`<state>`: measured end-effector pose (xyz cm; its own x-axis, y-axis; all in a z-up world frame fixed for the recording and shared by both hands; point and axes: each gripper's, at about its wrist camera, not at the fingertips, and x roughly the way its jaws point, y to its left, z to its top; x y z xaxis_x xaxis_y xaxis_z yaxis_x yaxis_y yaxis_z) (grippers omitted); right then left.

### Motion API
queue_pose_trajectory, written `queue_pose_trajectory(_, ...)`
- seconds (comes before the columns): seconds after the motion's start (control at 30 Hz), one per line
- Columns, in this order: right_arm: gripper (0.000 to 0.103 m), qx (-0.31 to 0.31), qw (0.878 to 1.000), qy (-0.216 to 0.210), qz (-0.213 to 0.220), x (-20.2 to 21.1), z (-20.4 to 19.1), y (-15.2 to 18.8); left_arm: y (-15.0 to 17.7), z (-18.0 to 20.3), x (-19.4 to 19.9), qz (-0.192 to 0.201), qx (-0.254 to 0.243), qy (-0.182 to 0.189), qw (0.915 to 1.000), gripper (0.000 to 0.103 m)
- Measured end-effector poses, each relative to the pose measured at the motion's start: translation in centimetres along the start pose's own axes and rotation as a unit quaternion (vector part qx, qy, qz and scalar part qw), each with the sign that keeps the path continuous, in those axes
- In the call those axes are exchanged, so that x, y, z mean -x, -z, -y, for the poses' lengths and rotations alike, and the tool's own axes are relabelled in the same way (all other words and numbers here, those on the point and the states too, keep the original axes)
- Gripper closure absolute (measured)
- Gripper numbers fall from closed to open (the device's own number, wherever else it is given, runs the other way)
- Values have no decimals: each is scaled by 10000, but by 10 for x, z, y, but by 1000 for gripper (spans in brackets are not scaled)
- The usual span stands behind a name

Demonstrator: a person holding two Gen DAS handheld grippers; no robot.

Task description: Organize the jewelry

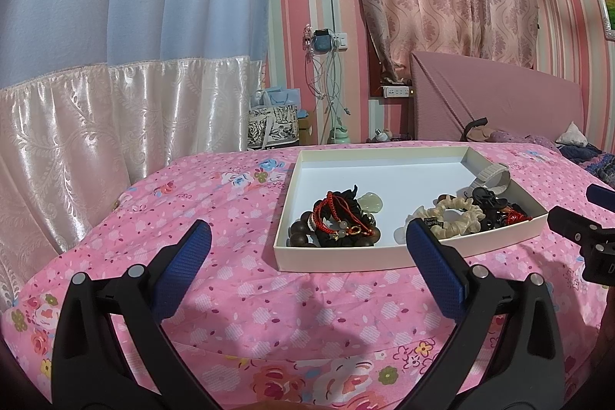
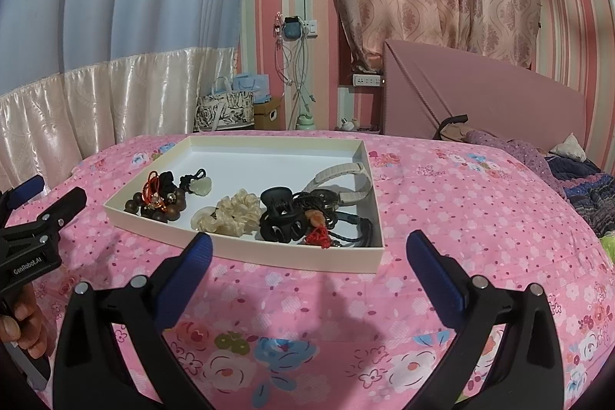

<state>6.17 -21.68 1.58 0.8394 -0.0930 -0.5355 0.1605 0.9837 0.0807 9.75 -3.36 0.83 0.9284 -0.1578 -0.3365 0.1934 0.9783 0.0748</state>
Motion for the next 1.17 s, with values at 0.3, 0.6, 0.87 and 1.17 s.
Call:
queue_pose_trajectory(0.3,2,12,10000,-4,-10,-1,0,1,0,0,-1,-1,-3,1,10000,3)
queue_pose_trajectory(0.6,2,14,10000,-4,-10,-1,0,0,0,0,0,2,-1,0,10000,3)
queue_pose_trajectory(0.87,2,12,10000,-1,5,-1,0,0,0,0,0,-2,2,-3,10000,3)
queue_pose_trajectory(1.17,2,-8,10000,19,11,-1,3,1,0,-3,0,-47,66,-64,9999,3)
